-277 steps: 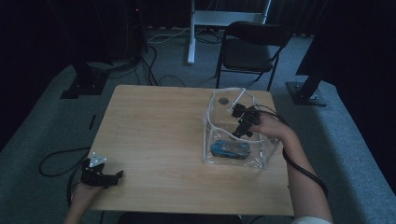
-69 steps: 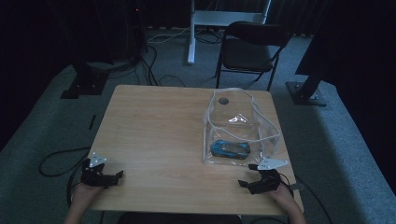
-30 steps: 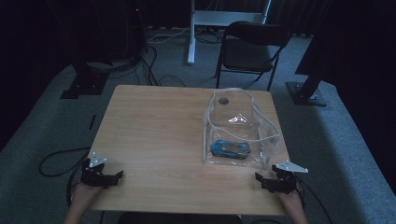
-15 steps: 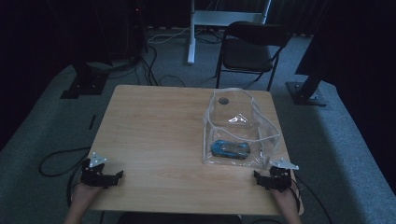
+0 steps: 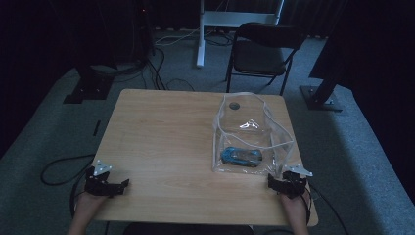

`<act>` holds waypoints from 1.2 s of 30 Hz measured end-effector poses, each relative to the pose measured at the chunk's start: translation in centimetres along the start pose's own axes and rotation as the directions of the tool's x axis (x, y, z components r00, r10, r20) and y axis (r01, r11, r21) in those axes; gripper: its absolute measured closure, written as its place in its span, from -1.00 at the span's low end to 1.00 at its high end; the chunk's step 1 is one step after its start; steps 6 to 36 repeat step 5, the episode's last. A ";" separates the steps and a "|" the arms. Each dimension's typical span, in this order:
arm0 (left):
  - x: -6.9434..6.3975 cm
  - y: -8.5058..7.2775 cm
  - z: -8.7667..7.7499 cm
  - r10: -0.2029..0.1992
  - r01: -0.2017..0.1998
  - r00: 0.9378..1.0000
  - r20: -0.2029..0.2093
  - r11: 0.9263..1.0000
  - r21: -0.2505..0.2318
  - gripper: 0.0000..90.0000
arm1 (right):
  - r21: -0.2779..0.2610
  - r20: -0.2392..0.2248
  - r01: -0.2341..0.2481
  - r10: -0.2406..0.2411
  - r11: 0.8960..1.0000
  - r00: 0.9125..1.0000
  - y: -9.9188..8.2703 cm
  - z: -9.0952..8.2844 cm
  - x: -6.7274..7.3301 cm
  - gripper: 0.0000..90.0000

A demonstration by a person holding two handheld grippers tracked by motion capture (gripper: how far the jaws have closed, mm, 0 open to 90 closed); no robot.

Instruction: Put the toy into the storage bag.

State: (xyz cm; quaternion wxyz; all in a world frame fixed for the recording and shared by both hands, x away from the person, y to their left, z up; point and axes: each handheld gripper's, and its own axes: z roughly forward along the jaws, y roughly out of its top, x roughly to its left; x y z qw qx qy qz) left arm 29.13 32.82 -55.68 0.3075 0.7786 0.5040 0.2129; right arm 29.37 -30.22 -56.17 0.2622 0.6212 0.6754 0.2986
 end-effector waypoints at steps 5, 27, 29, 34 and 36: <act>0.0 0.0 0.0 -0.001 0.001 1.000 -0.002 1.000 0.003 -0.99 | -0.001 0.008 -0.008 0.008 1.000 1.000 0.1 0.1 0.0 -0.76; 0.0 0.0 0.0 -0.001 0.001 1.000 -0.002 1.000 0.003 -0.99 | -0.001 0.008 -0.008 0.008 1.000 1.000 0.1 0.1 0.0 -0.76; 0.0 0.0 0.0 -0.001 0.001 1.000 -0.002 1.000 0.003 -0.99 | -0.001 0.008 -0.008 0.008 1.000 1.000 0.1 0.1 0.0 -0.76; 0.0 0.0 0.0 -0.001 0.001 1.000 -0.002 1.000 0.003 -0.99 | -0.001 0.008 -0.008 0.008 1.000 1.000 0.1 0.1 0.0 -0.76; 0.0 0.0 0.0 -0.001 0.001 1.000 -0.002 1.000 0.003 -0.99 | -0.001 0.008 -0.008 0.008 1.000 1.000 0.1 0.1 0.0 -0.76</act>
